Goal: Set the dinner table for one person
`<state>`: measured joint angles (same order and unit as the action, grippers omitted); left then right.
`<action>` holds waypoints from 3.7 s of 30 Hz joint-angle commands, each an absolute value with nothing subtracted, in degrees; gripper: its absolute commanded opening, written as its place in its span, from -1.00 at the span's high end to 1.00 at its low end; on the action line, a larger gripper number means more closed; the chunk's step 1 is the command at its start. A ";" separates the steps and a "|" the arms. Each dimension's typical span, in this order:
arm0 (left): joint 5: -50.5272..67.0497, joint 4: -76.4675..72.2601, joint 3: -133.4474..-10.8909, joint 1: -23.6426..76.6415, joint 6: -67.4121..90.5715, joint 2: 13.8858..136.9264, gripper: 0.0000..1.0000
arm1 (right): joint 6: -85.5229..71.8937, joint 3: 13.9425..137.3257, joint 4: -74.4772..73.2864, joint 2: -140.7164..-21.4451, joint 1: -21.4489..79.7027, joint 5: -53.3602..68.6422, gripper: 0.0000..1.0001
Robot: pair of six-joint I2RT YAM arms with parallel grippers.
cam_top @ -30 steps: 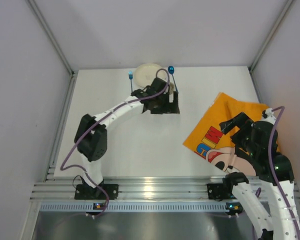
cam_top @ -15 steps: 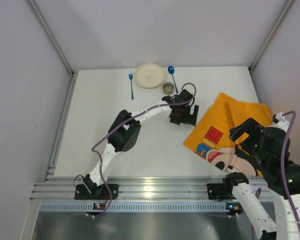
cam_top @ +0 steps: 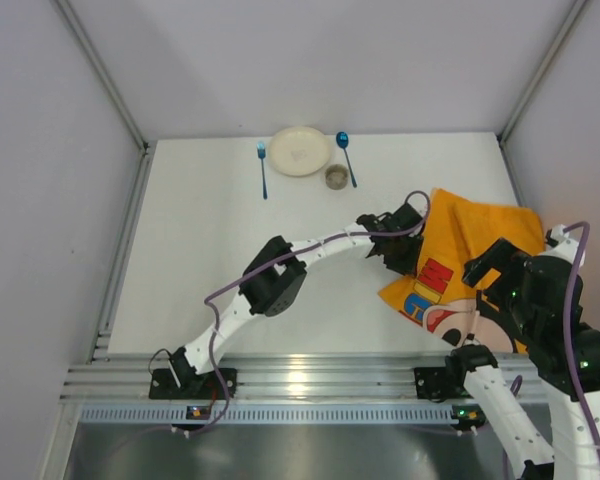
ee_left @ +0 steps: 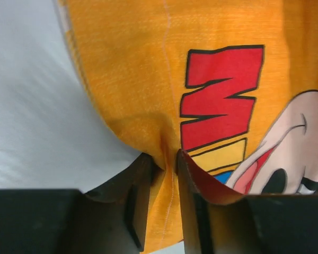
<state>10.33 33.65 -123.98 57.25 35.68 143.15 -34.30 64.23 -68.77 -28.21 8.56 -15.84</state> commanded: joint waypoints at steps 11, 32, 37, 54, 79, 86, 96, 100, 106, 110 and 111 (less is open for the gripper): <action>-4.38 40.27 -96.51 52.05 38.48 118.82 1.00 | -31.64 64.95 -62.06 -34.01 8.52 -9.33 -1.00; -26.80 56.87 -48.25 40.87 55.99 63.72 -0.97 | -32.61 55.99 -50.98 -46.66 9.58 5.01 -1.00; -23.05 47.21 -55.87 40.78 48.09 69.85 -0.97 | -31.47 55.99 -50.80 -49.21 10.46 6.94 -0.99; -8.27 36.22 -80.86 31.65 29.45 115.92 -0.96 | -25.05 84.45 -46.49 -79.52 11.25 6.95 -0.99; 4.30 38.14 -77.53 17.14 25.75 105.74 -0.97 | -35.68 132.96 -45.26 -136.48 20.83 5.45 -0.70; 2.99 41.57 -75.15 17.14 26.19 97.65 -0.97 | -37.71 138.16 -44.91 -141.58 20.74 -2.71 -0.45; -1.65 45.17 -76.90 17.05 25.14 95.89 -0.97 | -35.68 141.33 -46.14 -147.83 23.90 -9.31 -0.02; -6.49 46.23 -78.31 17.05 24.08 96.24 -0.97 | -35.77 142.82 -45.70 -148.62 23.82 -9.76 0.48; -17.47 46.06 -86.03 16.88 23.03 100.98 -0.97 | -33.93 141.25 -45.53 -145.12 23.82 -10.28 1.00; -13.28 43.86 -94.46 15.03 23.72 107.30 -0.97 | -31.82 131.78 -44.83 -134.94 23.82 -12.04 1.00; -11.53 42.90 -98.57 14.07 24.17 108.97 -0.97 | -31.64 128.44 -43.95 -129.26 23.73 -12.30 1.00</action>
